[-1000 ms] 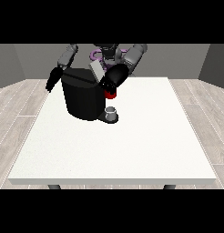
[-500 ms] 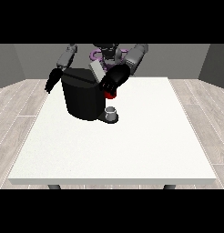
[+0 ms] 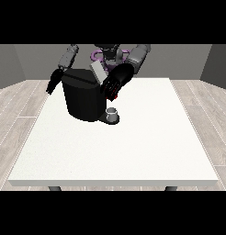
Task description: Insert the coffee pod into the coffee machine and close the lid
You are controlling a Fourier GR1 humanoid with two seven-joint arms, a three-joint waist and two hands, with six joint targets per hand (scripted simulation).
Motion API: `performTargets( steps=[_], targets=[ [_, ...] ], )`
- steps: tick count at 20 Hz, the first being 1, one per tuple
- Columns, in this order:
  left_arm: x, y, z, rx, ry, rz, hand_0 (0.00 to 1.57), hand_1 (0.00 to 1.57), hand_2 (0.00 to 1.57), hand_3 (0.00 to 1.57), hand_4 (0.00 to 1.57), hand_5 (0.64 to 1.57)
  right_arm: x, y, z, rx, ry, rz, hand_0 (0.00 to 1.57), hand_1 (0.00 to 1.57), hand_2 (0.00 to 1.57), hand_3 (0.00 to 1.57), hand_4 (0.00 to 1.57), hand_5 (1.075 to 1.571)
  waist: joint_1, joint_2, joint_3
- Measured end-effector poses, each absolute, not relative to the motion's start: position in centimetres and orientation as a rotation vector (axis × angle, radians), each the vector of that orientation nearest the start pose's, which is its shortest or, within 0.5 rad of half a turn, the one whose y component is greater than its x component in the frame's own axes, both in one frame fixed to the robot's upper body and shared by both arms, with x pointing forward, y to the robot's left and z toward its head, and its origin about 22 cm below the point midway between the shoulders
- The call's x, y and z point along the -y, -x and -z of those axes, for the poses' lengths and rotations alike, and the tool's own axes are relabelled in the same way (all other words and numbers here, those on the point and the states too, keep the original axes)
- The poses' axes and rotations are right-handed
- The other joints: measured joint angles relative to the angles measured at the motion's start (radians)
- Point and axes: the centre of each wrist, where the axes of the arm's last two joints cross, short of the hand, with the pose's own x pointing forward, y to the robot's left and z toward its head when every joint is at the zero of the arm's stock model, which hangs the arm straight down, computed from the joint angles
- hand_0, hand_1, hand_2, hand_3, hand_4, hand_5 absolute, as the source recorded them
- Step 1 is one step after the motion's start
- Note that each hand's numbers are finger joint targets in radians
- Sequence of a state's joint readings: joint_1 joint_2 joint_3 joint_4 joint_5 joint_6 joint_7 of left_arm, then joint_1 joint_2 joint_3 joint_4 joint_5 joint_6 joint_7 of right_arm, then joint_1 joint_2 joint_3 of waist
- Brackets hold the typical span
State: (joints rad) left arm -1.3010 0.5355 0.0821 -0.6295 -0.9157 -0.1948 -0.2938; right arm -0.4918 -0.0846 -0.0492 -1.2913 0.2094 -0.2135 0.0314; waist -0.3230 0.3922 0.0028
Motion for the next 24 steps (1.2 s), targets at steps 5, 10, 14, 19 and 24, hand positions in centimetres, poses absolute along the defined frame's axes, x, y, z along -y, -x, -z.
performTargets(
  steps=[5, 10, 14, 19, 24],
  targets=[
    [-25.6, -45.9, -29.3, 1.725, -0.968, 1.219, 0.00, 0.00, 0.00, 0.15, 0.00, 1.571, 21.1, -35.0, -5.5, 1.710, 0.309, -0.105, 0.00, 0.00, 0.00, 0.00, 0.15, 1.571, 0.031, -0.035, -0.0001],
    [-24.3, -46.2, -25.2, 1.656, -0.854, 1.231, 0.00, 0.00, 0.00, 0.00, 0.00, 1.571, 23.6, -33.9, -2.1, 1.599, 0.321, -0.059, 0.00, 0.00, 0.00, 0.00, 0.00, 1.571, 0.100, -0.138, -0.0014],
    [-22.9, -46.0, -21.0, 1.627, -0.720, 1.245, 0.00, 0.00, 0.13, 0.00, 0.00, 1.571, 25.5, -32.7, 0.5, 1.515, 0.343, -0.019, 0.00, 0.00, 0.00, 0.00, 0.00, 1.571, 0.170, -0.225, -0.0021],
    [-21.9, -45.1, -14.1, 1.717, -0.356, 0.976, 0.00, 0.00, 0.00, 0.00, 0.47, 1.571, 27.5, -30.0, 3.8, 1.405, 0.376, 0.023, 0.00, 0.00, 0.00, 0.00, 0.00, 1.571, 0.255, -0.347, -0.0040],
    [-21.1, -42.7, -5.8, 1.678, -0.028, 0.627, 0.00, 0.00, 0.00, 0.00, 0.39, 1.571, 29.2, -27.4, 6.2, 1.316, 0.410, 0.059, 0.00, 0.00, 0.00, 0.00, 0.00, 1.571, 0.343, -0.463, -0.0043]
  ],
)
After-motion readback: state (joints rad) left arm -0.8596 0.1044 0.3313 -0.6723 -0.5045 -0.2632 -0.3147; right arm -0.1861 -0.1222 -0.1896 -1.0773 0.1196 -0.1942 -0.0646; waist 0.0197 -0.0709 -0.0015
